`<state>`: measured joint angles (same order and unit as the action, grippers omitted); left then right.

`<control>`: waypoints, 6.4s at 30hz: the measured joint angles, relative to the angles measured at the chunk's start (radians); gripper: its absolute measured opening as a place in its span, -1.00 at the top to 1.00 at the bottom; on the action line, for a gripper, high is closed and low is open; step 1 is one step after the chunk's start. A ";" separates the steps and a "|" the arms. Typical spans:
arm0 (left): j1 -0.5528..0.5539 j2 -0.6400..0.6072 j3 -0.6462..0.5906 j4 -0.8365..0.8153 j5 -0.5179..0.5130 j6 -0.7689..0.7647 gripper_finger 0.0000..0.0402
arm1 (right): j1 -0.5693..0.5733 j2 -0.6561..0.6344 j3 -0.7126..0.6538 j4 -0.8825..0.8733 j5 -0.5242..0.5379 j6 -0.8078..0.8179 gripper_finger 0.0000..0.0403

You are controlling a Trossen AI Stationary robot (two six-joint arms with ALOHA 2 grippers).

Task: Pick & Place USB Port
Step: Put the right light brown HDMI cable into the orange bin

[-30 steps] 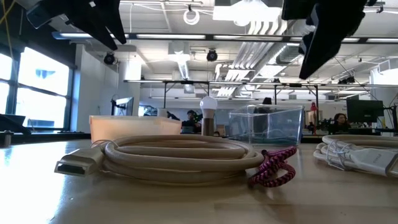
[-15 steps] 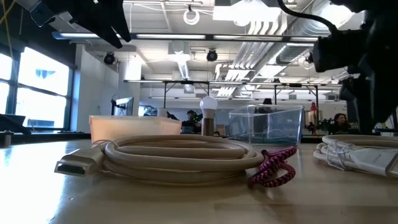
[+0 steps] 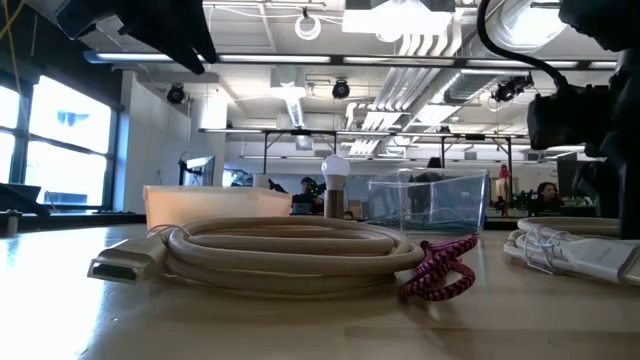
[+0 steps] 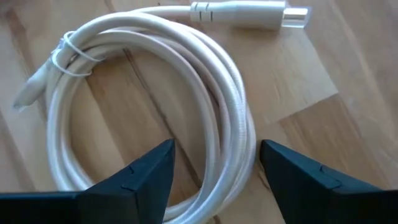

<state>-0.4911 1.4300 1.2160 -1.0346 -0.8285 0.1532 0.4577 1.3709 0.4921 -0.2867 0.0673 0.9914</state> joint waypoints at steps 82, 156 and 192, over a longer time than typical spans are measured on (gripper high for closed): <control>0.459 0.159 0.000 0.748 0.884 0.683 0.38 | -0.098 0.040 0.426 0.054 0.393 -1.087 0.95; 0.452 0.158 0.000 0.949 1.137 0.131 -0.91 | 0.002 0.040 0.427 0.236 0.693 -1.402 0.95; 0.452 0.159 0.000 0.983 1.221 0.191 -0.91 | 0.037 0.040 0.427 0.429 1.104 -1.717 0.95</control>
<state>-0.0391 1.5887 1.2163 -0.0513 0.3924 0.3439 0.4942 1.4105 0.9195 0.1427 1.1713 -0.7255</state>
